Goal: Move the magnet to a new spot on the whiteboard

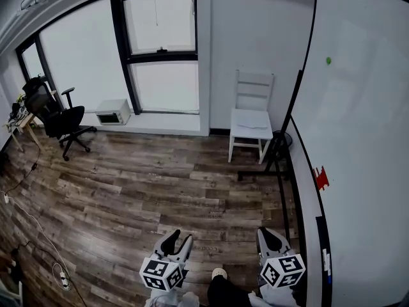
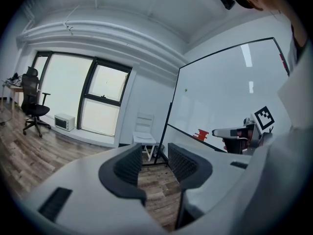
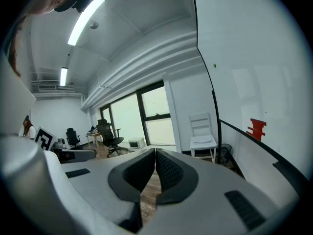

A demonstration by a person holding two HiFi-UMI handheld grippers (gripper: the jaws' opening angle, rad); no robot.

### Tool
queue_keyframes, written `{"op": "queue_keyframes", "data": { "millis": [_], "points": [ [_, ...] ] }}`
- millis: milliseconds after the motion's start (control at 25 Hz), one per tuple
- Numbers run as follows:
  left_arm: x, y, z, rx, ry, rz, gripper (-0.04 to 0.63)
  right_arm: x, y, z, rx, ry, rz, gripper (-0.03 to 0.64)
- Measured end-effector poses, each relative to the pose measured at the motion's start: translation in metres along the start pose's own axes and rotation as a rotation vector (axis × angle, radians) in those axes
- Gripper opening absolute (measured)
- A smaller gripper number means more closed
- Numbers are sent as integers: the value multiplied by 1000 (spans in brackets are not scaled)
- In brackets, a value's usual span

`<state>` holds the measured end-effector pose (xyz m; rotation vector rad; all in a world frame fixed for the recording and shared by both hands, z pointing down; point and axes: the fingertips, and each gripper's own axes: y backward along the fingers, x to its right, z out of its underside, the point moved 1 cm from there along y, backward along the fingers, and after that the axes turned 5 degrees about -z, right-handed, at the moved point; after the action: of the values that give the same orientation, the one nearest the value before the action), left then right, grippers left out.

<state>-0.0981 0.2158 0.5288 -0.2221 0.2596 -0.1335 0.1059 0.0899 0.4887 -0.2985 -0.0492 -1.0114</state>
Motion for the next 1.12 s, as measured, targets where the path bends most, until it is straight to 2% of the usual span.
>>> {"op": "queue_keyframes", "data": {
  "millis": [600,1120],
  "points": [
    [-2,-111,-22,12,0,-1,161,84,-66,-21,-10,2,7,28],
    [1,-120,-17,-2,1,-8,161,85,-78,-11,-23,-30,-35,28]
  ]
}}
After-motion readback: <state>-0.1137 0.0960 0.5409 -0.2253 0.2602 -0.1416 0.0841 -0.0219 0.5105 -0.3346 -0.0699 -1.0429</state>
